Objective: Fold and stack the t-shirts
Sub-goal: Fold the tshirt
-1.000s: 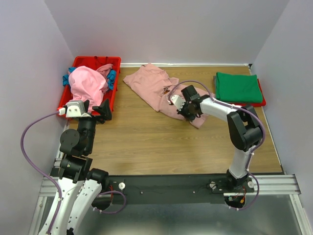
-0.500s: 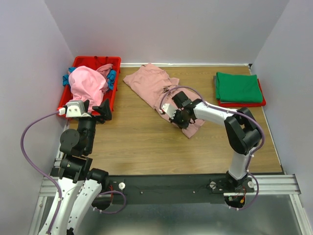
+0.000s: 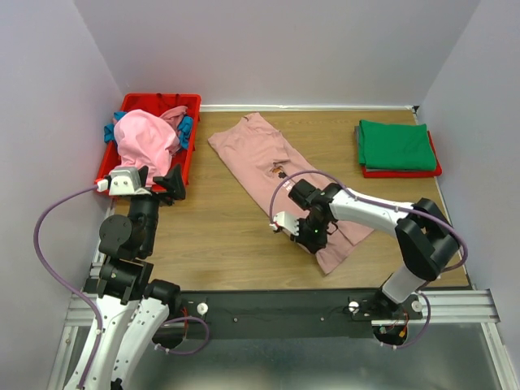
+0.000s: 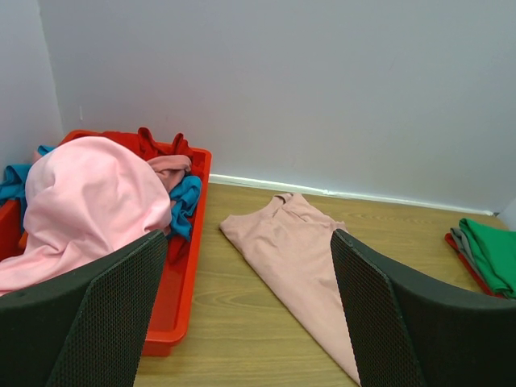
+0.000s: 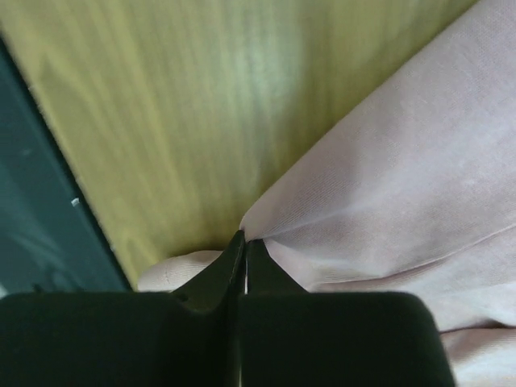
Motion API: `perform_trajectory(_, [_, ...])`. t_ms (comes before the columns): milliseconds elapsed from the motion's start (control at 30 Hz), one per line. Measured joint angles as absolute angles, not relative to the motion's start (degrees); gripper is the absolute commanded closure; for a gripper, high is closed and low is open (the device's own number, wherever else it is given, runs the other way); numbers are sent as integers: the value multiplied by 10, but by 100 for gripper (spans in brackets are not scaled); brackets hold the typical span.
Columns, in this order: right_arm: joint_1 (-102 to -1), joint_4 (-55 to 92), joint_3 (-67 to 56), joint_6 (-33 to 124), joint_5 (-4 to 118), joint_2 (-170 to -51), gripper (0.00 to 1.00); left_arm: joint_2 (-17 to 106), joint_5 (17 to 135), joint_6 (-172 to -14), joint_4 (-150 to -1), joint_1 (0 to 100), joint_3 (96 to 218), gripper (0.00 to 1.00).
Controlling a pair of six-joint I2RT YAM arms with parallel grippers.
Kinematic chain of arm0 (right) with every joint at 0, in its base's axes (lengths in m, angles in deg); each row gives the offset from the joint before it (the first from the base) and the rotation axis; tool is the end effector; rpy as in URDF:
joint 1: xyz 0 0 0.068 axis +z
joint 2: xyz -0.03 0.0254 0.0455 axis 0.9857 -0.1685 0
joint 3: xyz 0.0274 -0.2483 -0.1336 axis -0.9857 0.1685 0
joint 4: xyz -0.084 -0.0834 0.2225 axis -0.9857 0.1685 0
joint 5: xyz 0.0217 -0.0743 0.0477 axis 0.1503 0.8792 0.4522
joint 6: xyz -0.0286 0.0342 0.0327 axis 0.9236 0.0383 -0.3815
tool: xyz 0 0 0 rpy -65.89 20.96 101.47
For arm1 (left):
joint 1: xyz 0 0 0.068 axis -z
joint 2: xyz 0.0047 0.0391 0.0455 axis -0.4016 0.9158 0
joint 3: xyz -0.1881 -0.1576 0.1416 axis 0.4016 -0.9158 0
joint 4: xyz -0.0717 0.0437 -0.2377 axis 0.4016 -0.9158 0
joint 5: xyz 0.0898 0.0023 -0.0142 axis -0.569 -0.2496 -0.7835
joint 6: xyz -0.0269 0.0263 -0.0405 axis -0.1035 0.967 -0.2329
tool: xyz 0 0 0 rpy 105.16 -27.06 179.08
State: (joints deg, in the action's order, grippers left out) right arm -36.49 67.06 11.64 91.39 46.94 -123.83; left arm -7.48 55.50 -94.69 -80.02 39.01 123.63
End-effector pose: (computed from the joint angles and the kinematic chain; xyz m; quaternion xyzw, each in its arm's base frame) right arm 0.1912 0.1990 0.1868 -0.6596 0.7347 0.1554 0.0315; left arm 0.0858 -0.0151 0.3676 -0.0730 0.6225 -0.1249 0.7691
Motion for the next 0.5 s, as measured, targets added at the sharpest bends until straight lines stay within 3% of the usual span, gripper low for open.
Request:
perform_trajectory(133, [-363, 705, 118, 926, 442, -1215, 53, -75, 555, -947, -800, 390, 1236, 10])
perform_trajectory(233, [-362, 738, 106, 933, 421, -1195, 44, -75, 556, -947, -800, 390, 1236, 10])
perform_trajectory(367, [-386, 758, 69, 935, 398, -1160, 41, -75, 595, -946, -790, 390, 1230, 10])
perform_trajectory(500, [-536, 758, 19, 943, 354, -1128, 27, -47, 719, -944, -751, 390, 1221, 21])
